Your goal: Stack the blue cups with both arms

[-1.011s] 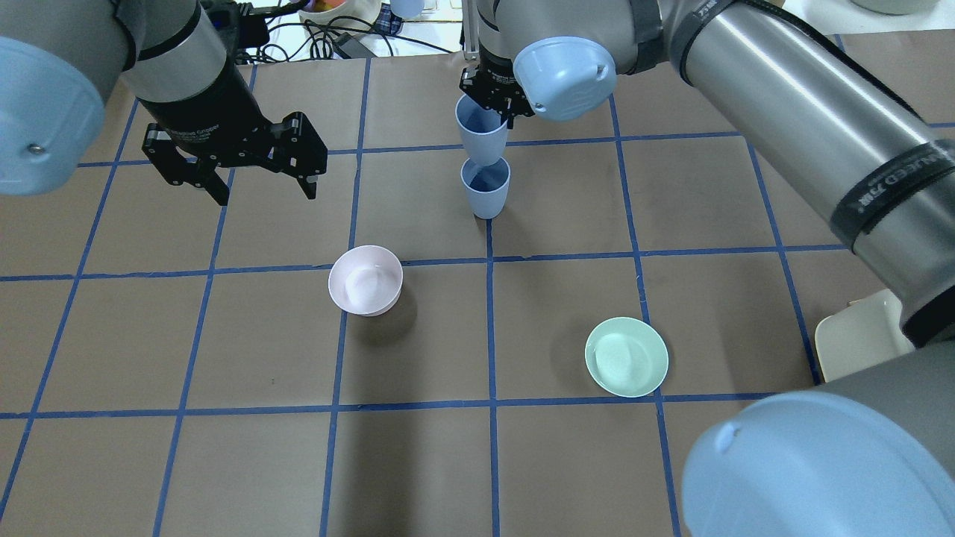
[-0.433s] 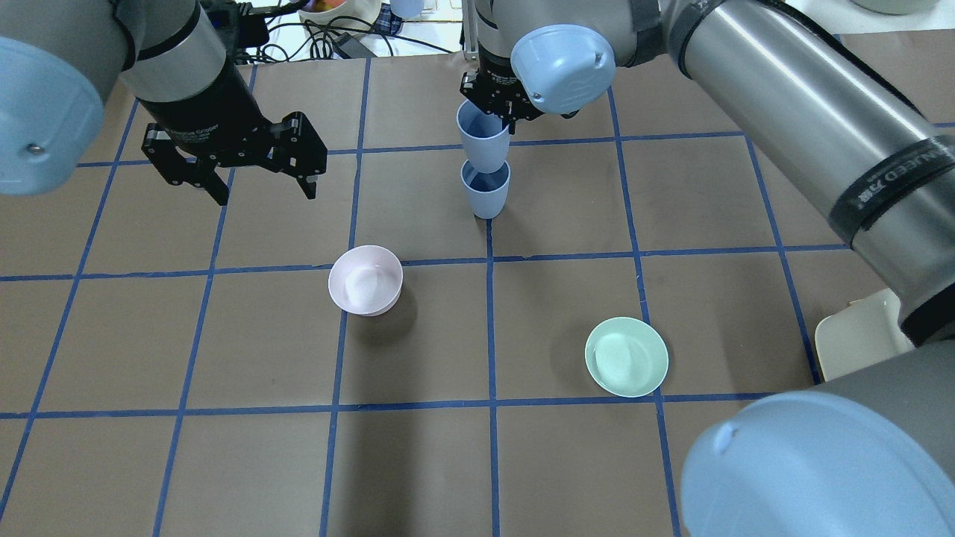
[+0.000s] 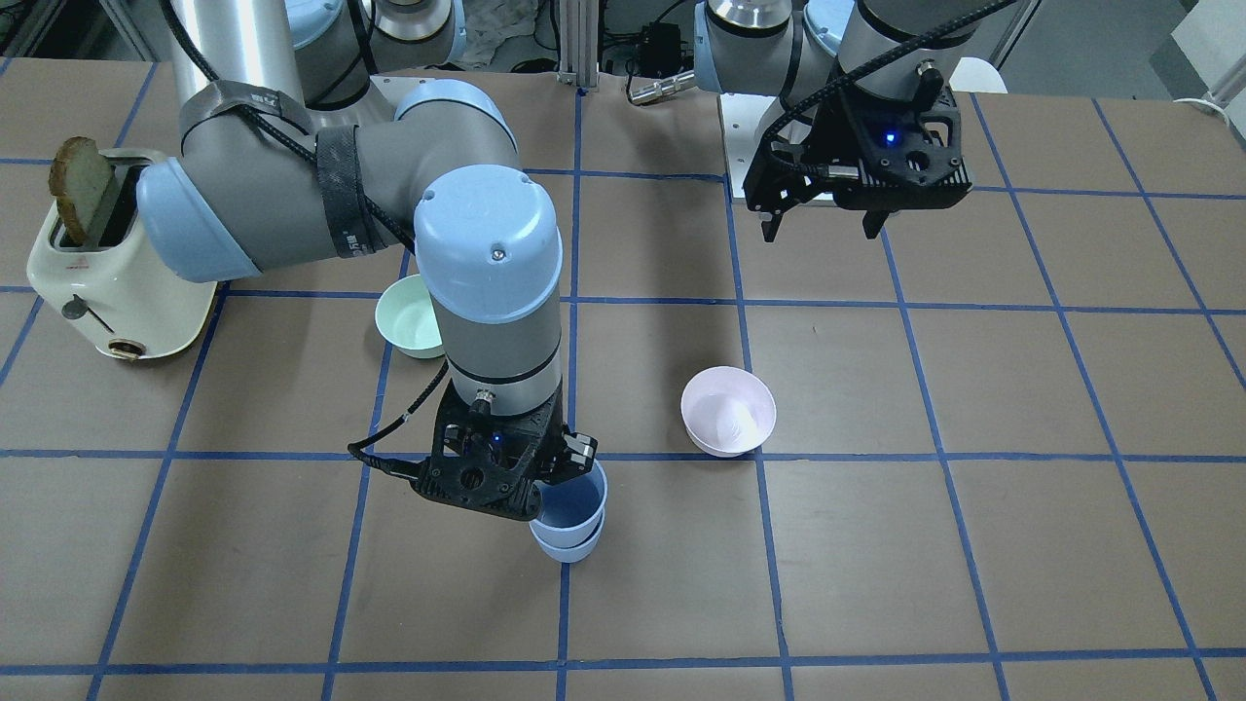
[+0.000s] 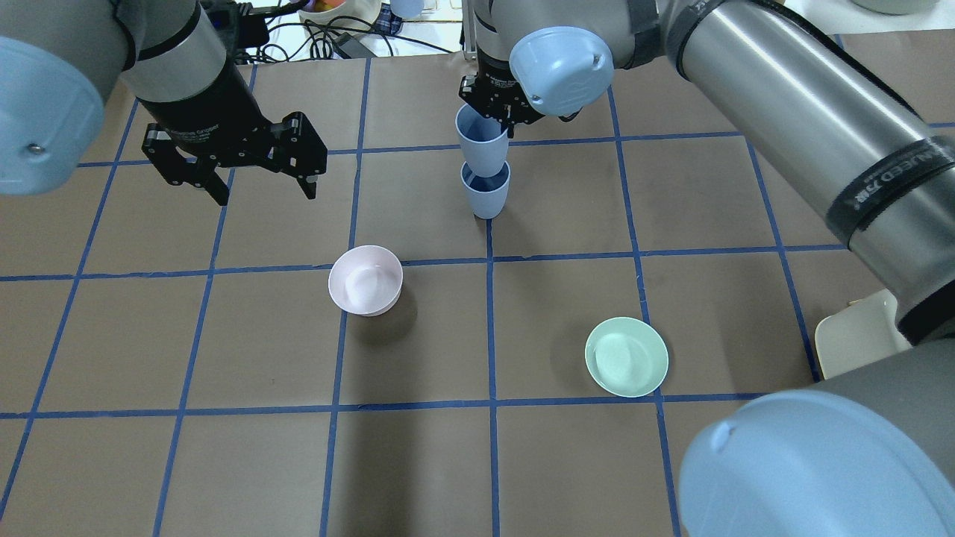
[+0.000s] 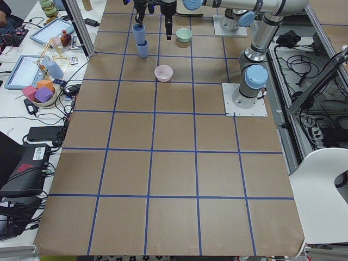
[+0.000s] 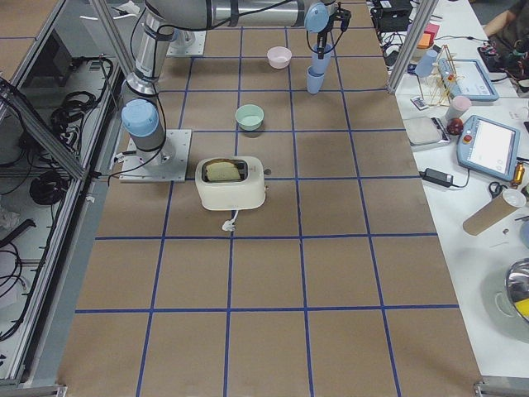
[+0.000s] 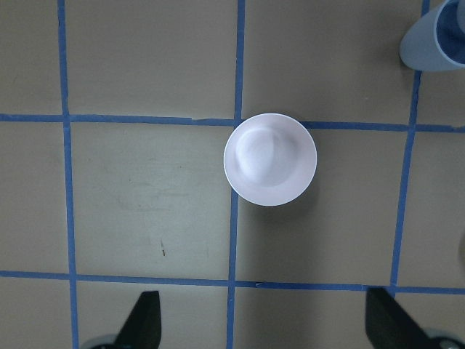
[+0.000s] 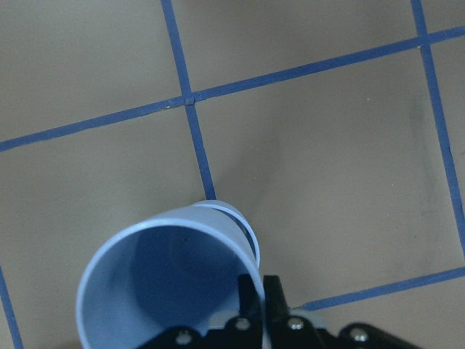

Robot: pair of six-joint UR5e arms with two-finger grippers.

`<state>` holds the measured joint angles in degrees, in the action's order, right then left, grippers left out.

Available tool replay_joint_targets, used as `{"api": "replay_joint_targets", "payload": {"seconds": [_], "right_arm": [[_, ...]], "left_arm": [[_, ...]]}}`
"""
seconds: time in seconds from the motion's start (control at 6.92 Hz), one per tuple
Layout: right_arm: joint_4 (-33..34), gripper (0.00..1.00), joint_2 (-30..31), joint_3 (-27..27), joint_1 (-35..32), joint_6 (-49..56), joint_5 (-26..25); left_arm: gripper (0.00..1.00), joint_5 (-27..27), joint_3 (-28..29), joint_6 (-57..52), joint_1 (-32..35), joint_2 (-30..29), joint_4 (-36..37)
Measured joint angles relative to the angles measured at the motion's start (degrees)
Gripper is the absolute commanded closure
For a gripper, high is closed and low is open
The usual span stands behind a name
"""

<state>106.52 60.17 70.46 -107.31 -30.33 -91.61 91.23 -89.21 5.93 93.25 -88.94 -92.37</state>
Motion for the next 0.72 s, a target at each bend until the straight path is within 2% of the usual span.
{"api": "replay_joint_targets", "payload": {"seconds": [0.43,0.58,0.72], "right_arm": [[-0.14,0.92,-0.09,0.25,0.0,0.08,0.17],[0.02,0.85,-0.15,0.57,0.0,0.2,0.27],[0.32,0.46,-0.19,0.95,0.0,0.41,0.33]], "left_arm": [[0.0,0.0,0.0,-0.02,0.0,-0.01,0.0],[0.0,0.0,0.0,-0.01,0.0,-0.01,0.0],[0.0,0.0,0.0,-0.02,0.0,-0.01,0.0]]}}
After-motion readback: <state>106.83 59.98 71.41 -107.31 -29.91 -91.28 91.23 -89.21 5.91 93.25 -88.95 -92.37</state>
